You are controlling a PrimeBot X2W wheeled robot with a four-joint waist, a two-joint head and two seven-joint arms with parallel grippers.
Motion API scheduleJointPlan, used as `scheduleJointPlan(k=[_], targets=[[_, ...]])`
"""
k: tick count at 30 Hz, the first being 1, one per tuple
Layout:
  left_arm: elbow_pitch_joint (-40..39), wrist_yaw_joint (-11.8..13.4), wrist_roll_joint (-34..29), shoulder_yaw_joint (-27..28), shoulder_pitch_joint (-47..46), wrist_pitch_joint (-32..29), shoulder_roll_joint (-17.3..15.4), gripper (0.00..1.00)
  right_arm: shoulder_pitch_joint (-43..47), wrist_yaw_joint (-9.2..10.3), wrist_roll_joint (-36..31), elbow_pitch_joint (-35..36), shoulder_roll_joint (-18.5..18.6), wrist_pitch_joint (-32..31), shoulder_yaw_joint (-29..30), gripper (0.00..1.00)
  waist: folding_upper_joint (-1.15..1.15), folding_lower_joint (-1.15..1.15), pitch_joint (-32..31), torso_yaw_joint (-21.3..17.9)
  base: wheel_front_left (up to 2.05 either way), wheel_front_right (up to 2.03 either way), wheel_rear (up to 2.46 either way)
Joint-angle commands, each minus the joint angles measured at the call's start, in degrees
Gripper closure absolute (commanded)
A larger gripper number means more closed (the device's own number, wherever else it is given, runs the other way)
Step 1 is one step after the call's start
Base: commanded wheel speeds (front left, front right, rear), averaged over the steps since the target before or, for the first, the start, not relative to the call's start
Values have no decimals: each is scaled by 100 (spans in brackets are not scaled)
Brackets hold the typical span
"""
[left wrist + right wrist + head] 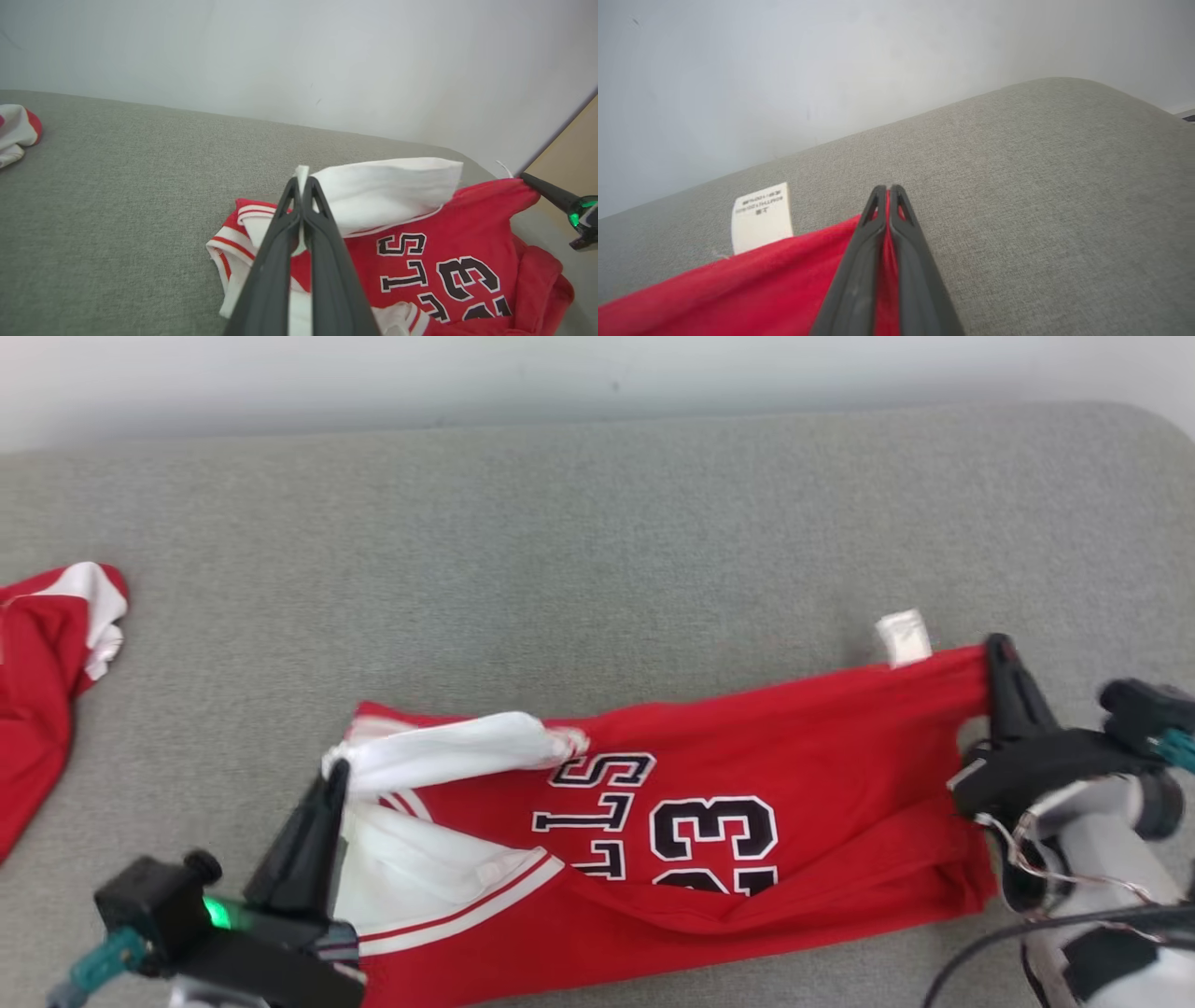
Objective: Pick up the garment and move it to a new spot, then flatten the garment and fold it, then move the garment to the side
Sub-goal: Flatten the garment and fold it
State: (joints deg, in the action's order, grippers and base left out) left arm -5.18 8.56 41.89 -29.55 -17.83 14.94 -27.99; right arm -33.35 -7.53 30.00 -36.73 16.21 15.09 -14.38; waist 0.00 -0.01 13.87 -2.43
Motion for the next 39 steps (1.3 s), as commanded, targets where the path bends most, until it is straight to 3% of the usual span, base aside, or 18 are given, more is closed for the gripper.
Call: scheduleJointPlan(k=[1, 11, 27, 28, 29, 30, 39], targets=[[-33, -74, -90, 71, 177, 35, 80, 100, 173, 8, 128, 117, 68, 8, -9, 100, 0, 1, -77, 87, 0, 0, 0], [345, -460, -496, 378, 766, 35, 657, 100, 1080, 8, 724, 1049, 490, 4, -314, 100, 0, 1, -186, 220, 0, 0, 0], [1314, -996, -1035, 769, 1052, 33, 1320, 100, 1820, 7, 789, 1598, 569, -85, -246, 100, 0, 1, -309, 216, 0, 0, 0], [1355, -1018, -1071, 797, 1054, 33, 1355, 92, 1852, 8, 786, 1617, 541, -81, -217, 100, 0, 1, -318, 218, 0, 0, 0], [1393, -1028, -1159, 892, 1076, 33, 1423, 0, 1921, 7, 775, 1664, 498, -68, -157, 33, 0, 1, -344, 221, 0, 0, 0], [1402, -1023, -1192, 951, 1101, 33, 1470, 0, 1960, 8, 773, 1700, 483, -57, -122, 0, 0, 1, -365, 228, 0, 0, 0], [1137, -1114, -1540, 1494, 1348, 33, 1775, 0, 2321, 7, 620, 2214, 427, -34, 227, 0, 0, 1, -484, 272, 0, 0, 0]])
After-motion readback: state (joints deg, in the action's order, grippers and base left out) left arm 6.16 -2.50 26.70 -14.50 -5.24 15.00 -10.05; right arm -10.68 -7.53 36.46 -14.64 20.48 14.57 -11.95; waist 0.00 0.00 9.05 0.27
